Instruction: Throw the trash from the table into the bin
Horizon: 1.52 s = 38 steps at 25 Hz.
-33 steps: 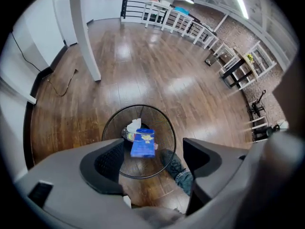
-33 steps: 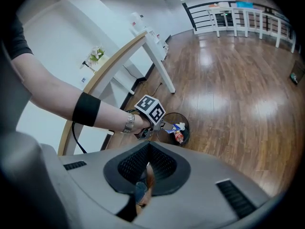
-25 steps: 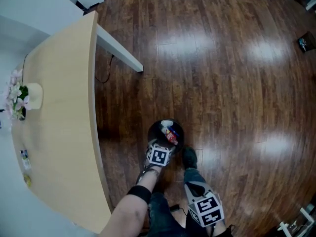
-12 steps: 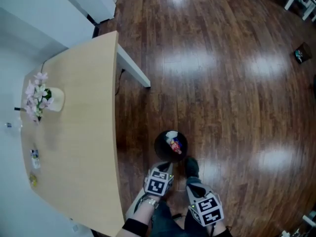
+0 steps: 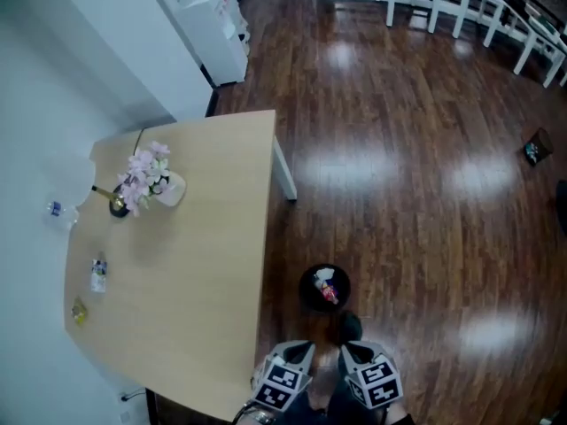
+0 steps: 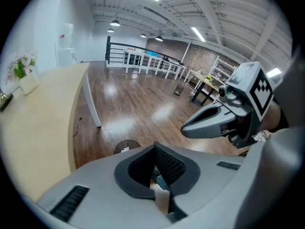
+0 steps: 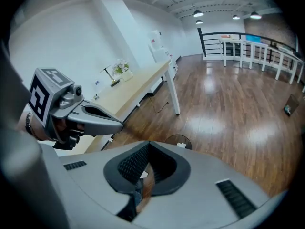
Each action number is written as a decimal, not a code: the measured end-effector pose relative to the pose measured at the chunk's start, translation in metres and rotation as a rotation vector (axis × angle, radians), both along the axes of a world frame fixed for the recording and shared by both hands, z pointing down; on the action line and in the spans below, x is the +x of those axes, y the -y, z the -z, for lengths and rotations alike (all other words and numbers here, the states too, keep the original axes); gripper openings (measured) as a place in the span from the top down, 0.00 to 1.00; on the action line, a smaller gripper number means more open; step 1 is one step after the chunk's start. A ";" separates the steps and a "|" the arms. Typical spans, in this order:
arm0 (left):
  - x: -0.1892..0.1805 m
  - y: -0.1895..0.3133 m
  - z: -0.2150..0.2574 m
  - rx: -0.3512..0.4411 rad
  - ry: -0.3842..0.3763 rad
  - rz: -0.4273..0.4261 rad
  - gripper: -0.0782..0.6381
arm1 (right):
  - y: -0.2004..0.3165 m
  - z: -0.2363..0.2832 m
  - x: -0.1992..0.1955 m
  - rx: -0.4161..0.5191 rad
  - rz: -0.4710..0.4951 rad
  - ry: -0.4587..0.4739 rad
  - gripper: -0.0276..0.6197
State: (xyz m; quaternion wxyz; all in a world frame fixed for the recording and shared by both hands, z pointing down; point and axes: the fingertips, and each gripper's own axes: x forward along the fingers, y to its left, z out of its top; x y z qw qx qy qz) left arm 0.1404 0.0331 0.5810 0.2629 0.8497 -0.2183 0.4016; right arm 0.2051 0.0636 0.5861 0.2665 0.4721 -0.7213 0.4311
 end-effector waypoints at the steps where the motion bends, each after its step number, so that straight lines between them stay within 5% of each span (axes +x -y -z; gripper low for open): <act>1: -0.009 -0.008 0.011 0.001 -0.004 0.007 0.89 | -0.003 0.009 -0.008 0.011 0.009 -0.003 0.95; 10: -0.130 -0.081 0.067 -0.045 -0.090 0.126 0.89 | -0.041 0.077 -0.130 0.101 0.154 0.022 0.95; 18: -0.240 -0.104 0.095 0.054 -0.126 0.194 0.89 | -0.053 0.111 -0.242 0.180 0.284 -0.010 0.95; 24: -0.288 -0.125 0.100 0.075 -0.130 0.238 0.89 | -0.075 0.116 -0.296 0.173 0.380 0.001 0.95; 30: -0.309 -0.130 0.106 0.075 -0.087 0.309 0.89 | -0.070 0.124 -0.317 0.213 0.433 0.034 0.95; 38: -0.359 -0.139 0.111 0.056 0.074 0.400 0.89 | -0.085 0.110 -0.346 0.183 0.424 0.198 0.95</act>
